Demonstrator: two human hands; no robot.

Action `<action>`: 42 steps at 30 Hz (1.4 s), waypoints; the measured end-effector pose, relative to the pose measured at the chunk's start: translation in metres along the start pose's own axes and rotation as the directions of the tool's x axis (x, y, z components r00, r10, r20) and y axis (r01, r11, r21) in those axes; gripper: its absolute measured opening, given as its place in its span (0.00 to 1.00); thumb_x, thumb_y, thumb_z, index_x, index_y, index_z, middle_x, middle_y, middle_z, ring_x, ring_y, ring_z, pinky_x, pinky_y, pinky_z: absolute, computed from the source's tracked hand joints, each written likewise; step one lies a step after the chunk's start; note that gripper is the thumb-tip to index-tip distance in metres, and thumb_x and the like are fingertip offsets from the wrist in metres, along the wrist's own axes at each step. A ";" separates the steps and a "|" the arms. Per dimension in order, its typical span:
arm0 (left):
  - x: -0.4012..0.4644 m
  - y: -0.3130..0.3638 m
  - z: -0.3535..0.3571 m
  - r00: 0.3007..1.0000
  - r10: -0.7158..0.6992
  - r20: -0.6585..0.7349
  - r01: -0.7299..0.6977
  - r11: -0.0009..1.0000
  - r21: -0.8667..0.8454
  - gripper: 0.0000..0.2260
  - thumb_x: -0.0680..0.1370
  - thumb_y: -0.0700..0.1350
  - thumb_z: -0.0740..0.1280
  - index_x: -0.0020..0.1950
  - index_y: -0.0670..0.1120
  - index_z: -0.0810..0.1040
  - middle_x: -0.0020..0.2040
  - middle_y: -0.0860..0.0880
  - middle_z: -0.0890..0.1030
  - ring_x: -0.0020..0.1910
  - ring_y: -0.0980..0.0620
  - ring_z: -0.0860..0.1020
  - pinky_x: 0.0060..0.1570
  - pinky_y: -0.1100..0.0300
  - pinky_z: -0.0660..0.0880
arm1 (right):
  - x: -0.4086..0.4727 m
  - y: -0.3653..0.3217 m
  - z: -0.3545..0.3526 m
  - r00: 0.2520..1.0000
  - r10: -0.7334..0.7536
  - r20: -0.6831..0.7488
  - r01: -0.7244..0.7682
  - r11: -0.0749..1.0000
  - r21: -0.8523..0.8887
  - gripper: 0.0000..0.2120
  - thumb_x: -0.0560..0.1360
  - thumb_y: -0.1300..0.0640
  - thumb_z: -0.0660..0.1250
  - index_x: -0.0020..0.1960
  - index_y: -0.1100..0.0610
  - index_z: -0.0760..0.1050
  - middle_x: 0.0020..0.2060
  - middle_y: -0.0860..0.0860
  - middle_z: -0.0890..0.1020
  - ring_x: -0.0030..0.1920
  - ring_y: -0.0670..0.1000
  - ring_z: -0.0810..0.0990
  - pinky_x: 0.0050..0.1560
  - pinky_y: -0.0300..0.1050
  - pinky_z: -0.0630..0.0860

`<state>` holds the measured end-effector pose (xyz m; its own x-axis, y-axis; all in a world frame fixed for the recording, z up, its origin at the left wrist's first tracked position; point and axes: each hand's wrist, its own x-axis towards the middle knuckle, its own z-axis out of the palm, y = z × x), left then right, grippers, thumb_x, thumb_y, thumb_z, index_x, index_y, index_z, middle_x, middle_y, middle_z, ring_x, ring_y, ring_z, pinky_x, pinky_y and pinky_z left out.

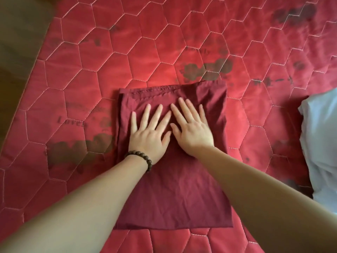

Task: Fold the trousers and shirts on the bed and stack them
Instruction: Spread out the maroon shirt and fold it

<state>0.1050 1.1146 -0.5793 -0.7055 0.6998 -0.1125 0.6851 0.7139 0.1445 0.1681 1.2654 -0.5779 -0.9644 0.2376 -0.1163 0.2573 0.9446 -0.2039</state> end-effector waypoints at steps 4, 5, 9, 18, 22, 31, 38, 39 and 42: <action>-0.001 -0.025 0.001 0.997 -0.072 0.025 0.072 0.997 0.007 0.30 0.77 0.65 0.50 0.78 0.59 0.52 0.79 0.52 0.53 0.78 0.45 0.49 0.74 0.41 0.46 | -0.006 0.025 -0.005 0.986 0.163 -0.032 -0.166 0.970 -0.176 0.28 0.79 0.39 0.48 0.77 0.46 0.54 0.77 0.47 0.57 0.77 0.50 0.52 0.74 0.63 0.38; -0.003 -0.032 0.000 0.996 -0.078 0.033 0.078 0.997 0.009 0.30 0.77 0.65 0.49 0.78 0.59 0.50 0.79 0.51 0.52 0.78 0.46 0.48 0.75 0.42 0.46 | -0.009 0.032 -0.007 0.976 0.217 -0.034 -0.220 0.958 -0.185 0.28 0.79 0.39 0.48 0.77 0.44 0.53 0.77 0.47 0.55 0.77 0.49 0.51 0.73 0.65 0.38; -0.013 -0.051 -0.012 0.982 -0.177 0.071 0.173 0.983 0.055 0.29 0.79 0.63 0.45 0.79 0.56 0.46 0.80 0.50 0.48 0.78 0.49 0.44 0.75 0.41 0.42 | -0.028 0.053 -0.020 0.883 0.470 0.000 -0.464 0.873 -0.149 0.29 0.80 0.38 0.43 0.78 0.45 0.47 0.78 0.47 0.48 0.78 0.50 0.43 0.72 0.68 0.37; -0.089 0.031 0.002 0.995 0.066 0.076 -0.064 0.997 -0.033 0.27 0.78 0.51 0.51 0.78 0.47 0.58 0.78 0.47 0.58 0.77 0.48 0.54 0.75 0.44 0.51 | -0.100 -0.048 0.009 0.995 0.078 0.055 -0.075 0.996 -0.049 0.27 0.79 0.48 0.50 0.77 0.54 0.59 0.77 0.50 0.58 0.77 0.51 0.52 0.73 0.65 0.52; -0.098 -0.002 0.005 0.994 0.055 0.092 -0.058 0.998 0.027 0.29 0.78 0.59 0.53 0.78 0.54 0.56 0.79 0.51 0.57 0.78 0.48 0.53 0.75 0.44 0.51 | -0.114 -0.019 0.010 0.989 0.149 0.025 -0.148 0.988 -0.045 0.28 0.79 0.42 0.51 0.77 0.48 0.56 0.77 0.49 0.56 0.77 0.50 0.52 0.75 0.60 0.47; -0.134 -0.009 -0.012 0.999 -0.029 0.046 0.025 0.997 0.077 0.30 0.79 0.57 0.55 0.78 0.44 0.57 0.79 0.43 0.55 0.78 0.45 0.50 0.75 0.42 0.49 | -0.163 -0.003 -0.002 0.982 0.185 -0.036 -0.188 0.972 -0.138 0.30 0.78 0.44 0.52 0.77 0.54 0.57 0.77 0.50 0.56 0.78 0.52 0.50 0.74 0.64 0.43; -0.184 0.001 0.006 0.983 0.106 0.151 -0.116 0.991 0.060 0.31 0.78 0.62 0.53 0.79 0.52 0.54 0.79 0.48 0.55 0.78 0.48 0.52 0.75 0.45 0.52 | -0.204 -0.032 0.025 0.983 0.174 0.052 -0.169 0.982 -0.079 0.28 0.79 0.40 0.49 0.78 0.45 0.52 0.77 0.46 0.53 0.77 0.49 0.50 0.75 0.60 0.48; -0.188 -0.005 0.007 0.984 0.103 0.147 -0.114 0.991 0.068 0.31 0.78 0.62 0.53 0.79 0.52 0.54 0.79 0.47 0.55 0.78 0.48 0.52 0.75 0.44 0.52 | -0.211 -0.027 0.024 0.978 0.206 0.046 -0.201 0.976 -0.084 0.28 0.79 0.41 0.49 0.78 0.45 0.51 0.77 0.47 0.53 0.77 0.49 0.50 0.75 0.60 0.47; -0.197 -0.007 0.007 0.983 0.112 0.144 -0.121 0.991 0.050 0.31 0.78 0.62 0.52 0.79 0.50 0.55 0.79 0.45 0.55 0.78 0.47 0.52 0.75 0.45 0.52 | -0.221 -0.020 0.019 0.973 0.215 0.084 -0.208 0.975 -0.083 0.28 0.80 0.41 0.46 0.78 0.46 0.50 0.77 0.47 0.51 0.77 0.49 0.49 0.75 0.59 0.46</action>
<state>0.2405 0.9713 -0.5653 -0.5903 0.7718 -0.2364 0.7735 0.6246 0.1078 0.3776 1.1893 -0.5670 -0.8779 0.4152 -0.2387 0.4464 0.8899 -0.0937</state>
